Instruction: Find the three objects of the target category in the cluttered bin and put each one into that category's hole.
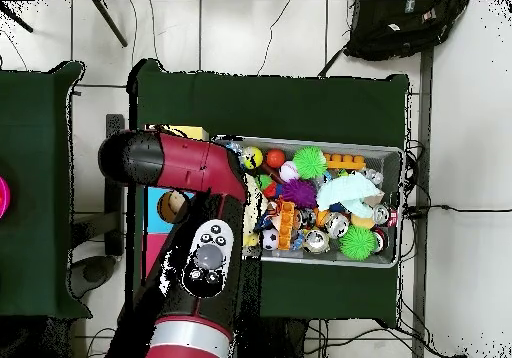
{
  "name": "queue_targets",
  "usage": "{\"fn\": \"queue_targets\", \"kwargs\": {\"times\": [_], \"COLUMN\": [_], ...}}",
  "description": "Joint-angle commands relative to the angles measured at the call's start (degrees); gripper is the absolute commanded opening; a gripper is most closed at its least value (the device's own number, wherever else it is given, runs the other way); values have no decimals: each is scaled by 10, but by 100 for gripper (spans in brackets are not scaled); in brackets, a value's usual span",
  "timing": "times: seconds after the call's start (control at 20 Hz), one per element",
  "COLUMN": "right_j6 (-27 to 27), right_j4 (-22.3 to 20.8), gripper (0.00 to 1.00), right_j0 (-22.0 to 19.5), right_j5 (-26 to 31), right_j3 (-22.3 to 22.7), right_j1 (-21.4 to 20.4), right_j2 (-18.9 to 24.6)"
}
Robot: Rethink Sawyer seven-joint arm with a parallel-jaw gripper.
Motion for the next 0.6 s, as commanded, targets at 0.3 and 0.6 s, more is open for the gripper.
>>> {"fn": "queue_targets", "kwargs": {"times": [0.3,0.6], "right_j6": [90,86], "right_j4": [-10,-11], "gripper": [100,100], "right_j0": [-27,-30], "right_j5": [-7,-6], "right_j3": [48,50], "right_j1": [19,16], "right_j2": [18,23]}}
